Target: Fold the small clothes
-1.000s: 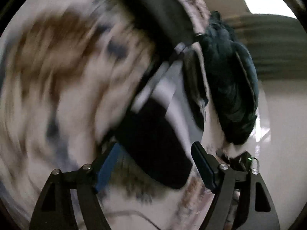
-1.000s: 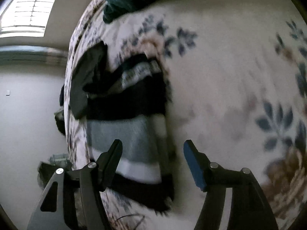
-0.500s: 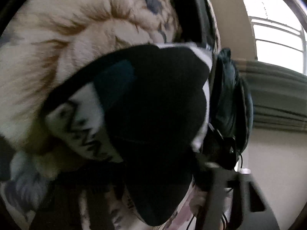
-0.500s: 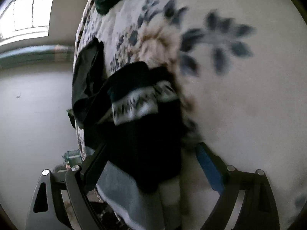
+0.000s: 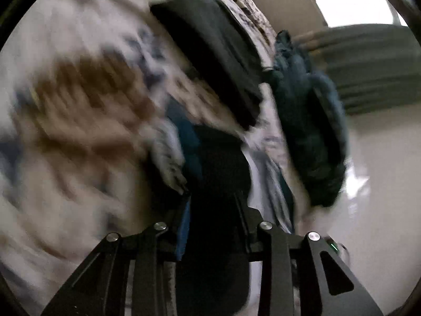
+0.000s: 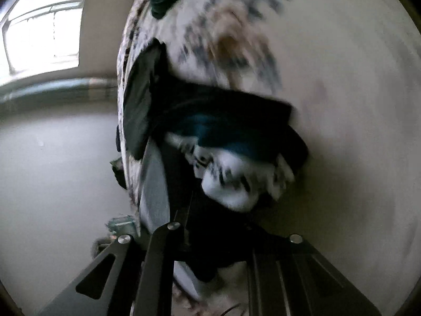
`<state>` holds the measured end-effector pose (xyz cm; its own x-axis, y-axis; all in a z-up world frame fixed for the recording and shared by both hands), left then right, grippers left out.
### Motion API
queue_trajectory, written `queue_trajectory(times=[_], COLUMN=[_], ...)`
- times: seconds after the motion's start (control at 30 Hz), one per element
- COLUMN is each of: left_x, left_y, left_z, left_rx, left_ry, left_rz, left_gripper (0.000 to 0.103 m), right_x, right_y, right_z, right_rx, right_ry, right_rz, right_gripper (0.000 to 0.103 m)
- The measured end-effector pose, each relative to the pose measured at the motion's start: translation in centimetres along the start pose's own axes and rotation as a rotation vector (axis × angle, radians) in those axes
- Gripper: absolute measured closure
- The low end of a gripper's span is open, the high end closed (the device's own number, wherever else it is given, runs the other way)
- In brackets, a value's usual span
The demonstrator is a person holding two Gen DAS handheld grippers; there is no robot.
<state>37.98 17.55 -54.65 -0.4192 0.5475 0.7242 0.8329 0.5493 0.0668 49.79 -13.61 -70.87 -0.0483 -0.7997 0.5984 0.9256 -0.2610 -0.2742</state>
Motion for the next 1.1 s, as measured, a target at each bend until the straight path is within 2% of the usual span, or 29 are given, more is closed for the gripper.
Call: queue_trajectory(times=[0.07,0.1,0.17,0.2,0.23,0.3,0.33,0.47,0.53,0.57,0.63,0.77,0.8,0.83,0.9,0.93,1.0,1.07,1.1], left_x=[1.6,2.1,3.4,3.4,3.3,3.2,2.1,-1.9,-3.4,-3.6,-4.1,-4.9,-5.0,-4.9,-4.2,-3.3,-1.7,-0.6,-0.7], left_y=[1.6,2.0,1.8,1.6,1.1,-0.2,-0.9,-4.5,-5.3,-5.3,-5.1,-4.9,-4.9,-4.9,-4.4,-4.2,-3.6,-2.5,-2.1], left_z=[1.5,1.9,2.3,2.1,2.2,3.9,4.6,7.5,8.5,8.6,9.1,9.8,9.9,9.9,9.5,9.0,8.1,7.1,6.8], left_rx=[-0.013,-0.017,-0.058,-0.077,-0.089,-0.08,-0.074,-0.044,-0.045,-0.048,-0.032,0.003,0.008,0.018,0.043,0.059,0.073,0.086,0.089], left_ry=[0.096,0.129,0.232,0.287,0.372,0.496,0.576,0.704,0.727,0.736,0.733,0.72,0.717,0.711,0.69,0.664,0.63,0.573,0.548], left_rz=[0.004,0.001,-0.028,-0.04,-0.052,-0.05,-0.033,0.07,0.076,0.058,0.041,0.048,0.06,0.079,0.074,0.041,-0.028,-0.068,-0.068], left_gripper=[0.073,0.071,0.066,0.06,0.05,0.033,0.032,0.03,0.016,0.014,0.0,0.0,0.0,0.0,0.0,0.0,0.0,0.0,0.0], right_x=[-1.4,-2.4,-2.8,-2.3,-1.5,0.5,1.5,4.9,4.8,4.2,1.7,-3.3,-3.8,-3.7,-1.7,-0.4,0.7,-0.1,-1.2], right_y=[-3.2,-4.4,-5.1,-5.0,-4.8,-4.0,-3.5,-0.1,1.9,2.9,5.5,7.9,8.4,8.7,9.0,9.2,9.7,10.5,10.9], right_z=[-1.2,-2.0,-3.2,-3.6,-3.7,-3.5,-3.1,-0.6,1.0,1.5,2.8,2.5,2.6,3.2,5.2,6.3,6.9,6.1,5.3], right_rx=[-0.054,-0.074,-0.086,-0.088,-0.083,-0.058,-0.042,0.093,0.157,0.184,0.223,0.273,0.291,0.322,0.403,0.44,0.464,0.479,0.476], right_ry=[-0.03,-0.079,-0.161,-0.191,-0.222,-0.288,-0.319,-0.442,-0.456,-0.449,-0.448,-0.48,-0.519,-0.53,-0.535,-0.531,-0.529,-0.55,-0.56], right_rz=[0.035,0.064,0.077,0.064,0.047,-0.001,-0.022,-0.089,-0.098,-0.082,-0.06,0.069,0.069,0.051,-0.039,-0.095,-0.136,-0.088,-0.016], right_gripper=[0.087,0.084,0.07,0.06,0.055,0.049,0.046,0.041,0.04,0.039,0.039,0.041,0.08,0.089,0.089,0.09,0.09,0.09,0.089])
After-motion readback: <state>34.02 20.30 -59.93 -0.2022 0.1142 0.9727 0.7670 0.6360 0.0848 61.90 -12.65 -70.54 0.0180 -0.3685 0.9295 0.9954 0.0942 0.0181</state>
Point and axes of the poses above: each gripper's, at about its wrist camera, not at the fingertips, and x roughly against the way its jaws point, z to its left, y to its top, the point moved 5 cm from there along -x, roughly the way its jaws point, and after that the axes turned 7 degrees about z, right-handed, at the moved point
